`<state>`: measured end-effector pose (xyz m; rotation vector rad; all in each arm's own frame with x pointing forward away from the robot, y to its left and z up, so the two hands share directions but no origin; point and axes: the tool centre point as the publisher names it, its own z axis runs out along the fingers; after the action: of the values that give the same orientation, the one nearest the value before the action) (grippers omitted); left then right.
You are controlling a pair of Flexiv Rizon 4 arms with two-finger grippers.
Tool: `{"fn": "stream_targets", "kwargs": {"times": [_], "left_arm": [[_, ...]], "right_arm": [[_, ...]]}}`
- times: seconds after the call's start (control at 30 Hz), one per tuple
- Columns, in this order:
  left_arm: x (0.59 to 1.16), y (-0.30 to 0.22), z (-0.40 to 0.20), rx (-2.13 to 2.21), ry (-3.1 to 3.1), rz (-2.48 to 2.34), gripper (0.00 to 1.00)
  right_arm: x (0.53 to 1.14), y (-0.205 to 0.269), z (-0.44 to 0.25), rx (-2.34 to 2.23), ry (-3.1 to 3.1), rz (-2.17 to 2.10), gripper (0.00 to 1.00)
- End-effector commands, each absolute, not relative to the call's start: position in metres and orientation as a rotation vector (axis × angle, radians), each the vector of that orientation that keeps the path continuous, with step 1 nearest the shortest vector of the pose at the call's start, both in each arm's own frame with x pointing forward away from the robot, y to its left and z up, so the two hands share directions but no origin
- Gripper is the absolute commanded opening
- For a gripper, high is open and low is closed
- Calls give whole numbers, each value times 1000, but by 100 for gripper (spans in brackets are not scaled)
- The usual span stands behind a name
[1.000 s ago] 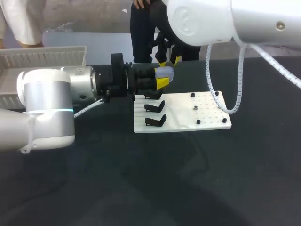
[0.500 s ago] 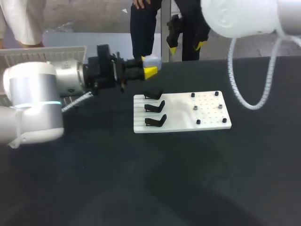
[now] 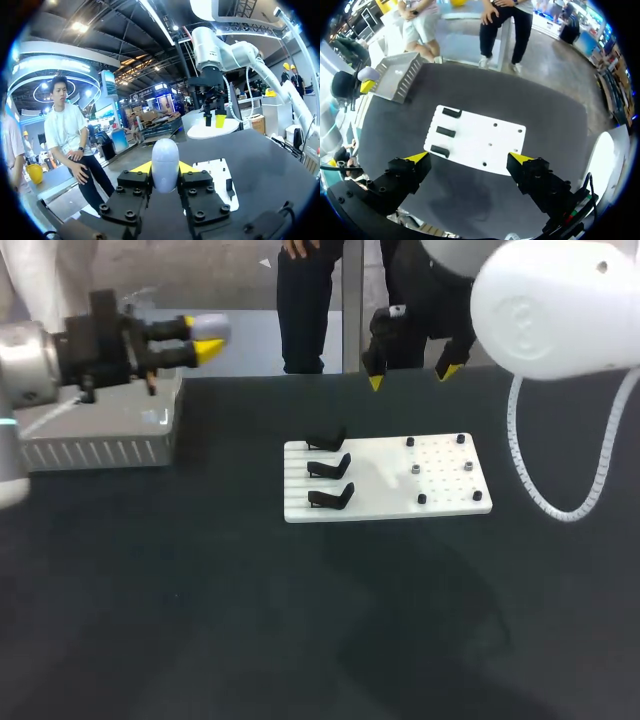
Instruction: Pick up each earbud case from the left stands, insert the matching earbuds, close the lid, and place the case in the box.
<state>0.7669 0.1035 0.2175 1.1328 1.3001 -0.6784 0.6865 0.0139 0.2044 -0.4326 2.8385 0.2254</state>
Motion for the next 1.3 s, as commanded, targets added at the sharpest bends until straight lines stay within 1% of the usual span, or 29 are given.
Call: {"fn": "stream_targets", "kwargs": {"times": [0.03, 0.27, 0.47, 0.77, 0.97, 1.1, 1.13, 1.2, 1.23, 1.27, 1.3], "left_arm": [[746, 164, 221, 1043, 1363, -558, 0], [763, 216, 193, 959, 1428, -491, 0], [781, 246, 160, 887, 1481, -430, 0], [823, 254, 104, 856, 1573, -431, 0], [844, 254, 83, 853, 1635, -476, 0], [849, 253, 77, 843, 1640, -496, 0], [849, 253, 77, 842, 1640, -497, 6], [848, 253, 76, 831, 1641, -509, 36], [846, 253, 77, 822, 1638, -514, 70], [844, 253, 79, 822, 1636, -513, 100], [841, 253, 80, 822, 1635, -514, 100]], "right_arm": [[678, 14, 202, -407, 2805, 225, 100], [671, 22, 201, -394, 2821, 213, 100], [664, 32, 198, -393, 2838, 203, 100], [655, 40, 191, -385, 2870, 208, 100], [650, 42, 186, -387, 2875, 215, 100], [649, 41, 185, -381, 2881, 217, 100], [649, 40, 185, -379, 2882, 218, 100], [649, 38, 185, -377, 2882, 218, 100], [650, 37, 186, -376, 2881, 219, 100], [650, 36, 186, -377, 2877, 220, 100], [650, 36, 187, -379, 2869, 224, 100]]}}
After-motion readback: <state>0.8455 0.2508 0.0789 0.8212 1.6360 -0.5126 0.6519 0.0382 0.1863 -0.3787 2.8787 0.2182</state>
